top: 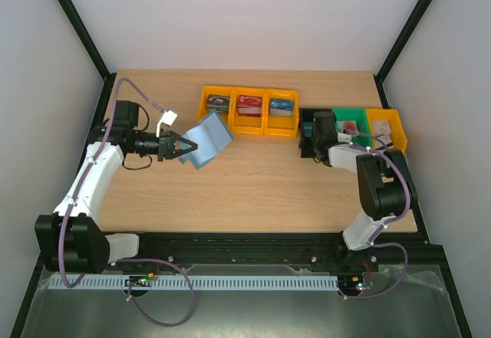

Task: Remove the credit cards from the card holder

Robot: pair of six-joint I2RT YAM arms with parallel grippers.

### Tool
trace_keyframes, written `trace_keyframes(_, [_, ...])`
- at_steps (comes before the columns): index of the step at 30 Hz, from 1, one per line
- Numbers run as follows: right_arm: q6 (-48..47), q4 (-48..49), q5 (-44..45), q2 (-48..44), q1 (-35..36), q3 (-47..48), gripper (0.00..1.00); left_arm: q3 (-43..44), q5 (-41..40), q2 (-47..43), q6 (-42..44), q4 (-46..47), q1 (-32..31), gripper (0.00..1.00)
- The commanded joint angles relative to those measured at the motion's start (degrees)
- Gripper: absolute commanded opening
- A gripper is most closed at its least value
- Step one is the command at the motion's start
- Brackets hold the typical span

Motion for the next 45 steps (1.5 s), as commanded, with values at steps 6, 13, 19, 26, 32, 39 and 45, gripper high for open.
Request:
trace_keyframes(6, [3.0,0.2,5.5,4.7,0.0,5.1,0.01,-0.4,1.6,-0.8,0.4,0.8,-0.2,0.02])
trace_keyframes(13, [3.3,0.1,4.7,6.8,0.1,6.5,0.02,-0.3,1.5,-0.8,0.4,0.7,-0.2,0.02])
trace_keyframes(19, [1.1,0.4,3.7,6.5,0.1,7.1,0.33,-0.4,1.4,-0.7,0.5,0.7,-0.2,0.02])
trace_keyframes(26, [-1.5,-2.1,3.3,1.8,0.1,7.9,0.59,-0.4,1.4,-0.8,0.5,0.6,-0.2,0.02])
trace_keyframes(32, [-6.1,-0.4,3.8,-5.7,0.1,6.6,0.71,-0.5,1.5,-1.0,0.6,0.6,-0.2,0.02])
trace_keyframes(39, [-46.0,10.5,-23.5,-8.1,1.0,18.1,1.00,-0.3,1.3,-1.1,1.8,-0.2,-0.2,0.02])
trace_keyframes(45, [-70.4,5.9,-54.2,-8.7,7.8,25.9,0.99,0.7,1.4,-1.5,6.1,-3.5,-0.2,0.02])
